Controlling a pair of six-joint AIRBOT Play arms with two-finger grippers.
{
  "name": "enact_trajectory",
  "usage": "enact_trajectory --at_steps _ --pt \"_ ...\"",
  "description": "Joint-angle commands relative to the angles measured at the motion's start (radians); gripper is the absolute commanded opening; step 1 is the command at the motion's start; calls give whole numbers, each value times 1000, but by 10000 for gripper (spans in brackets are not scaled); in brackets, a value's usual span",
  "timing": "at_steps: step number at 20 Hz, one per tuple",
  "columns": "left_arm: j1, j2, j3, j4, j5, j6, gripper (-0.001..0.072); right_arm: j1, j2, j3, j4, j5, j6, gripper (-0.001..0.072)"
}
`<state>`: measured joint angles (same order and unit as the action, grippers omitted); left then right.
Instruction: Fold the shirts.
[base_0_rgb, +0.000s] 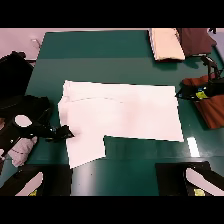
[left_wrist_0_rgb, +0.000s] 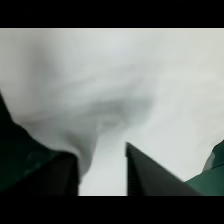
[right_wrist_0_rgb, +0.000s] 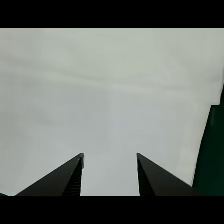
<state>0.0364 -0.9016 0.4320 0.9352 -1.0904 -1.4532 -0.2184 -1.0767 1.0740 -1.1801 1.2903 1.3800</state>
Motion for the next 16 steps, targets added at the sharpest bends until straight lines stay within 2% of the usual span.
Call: enact_trajectory --at_steps 1,5,6,7,9,11,14,15,16 --pt "0 4 6 -53 -6 55 25 -60 8 -51 -18 69 -13 386" --pt "0 4 21 -52 -26 76 24 -263 45 -267 -119 110 -21 396" --pt "0 4 21 -52 -25 85 25 -334 49 -330 -125 113 -26 509" --pt "0 4 21 -52 -26 101 24 -398 47 -384 -111 116 -44 536" --pt "0 4 21 -53 -25 101 25 -504 16 -474 -41 114 -88 529" --pt "0 4 21 -53 -25 101 25 -551 -25 -534 20 93 -116 433" --pt "0 4 21 -53 -24 100 25 -523 -80 -573 111 50 -137 427" --pt "0 4 22 -53 -24 100 24 -498 -90 -571 122 40 -140 359" --pt "0 4 25 -52 -29 100 24 -465 -93 -563 123 35 -140 254"
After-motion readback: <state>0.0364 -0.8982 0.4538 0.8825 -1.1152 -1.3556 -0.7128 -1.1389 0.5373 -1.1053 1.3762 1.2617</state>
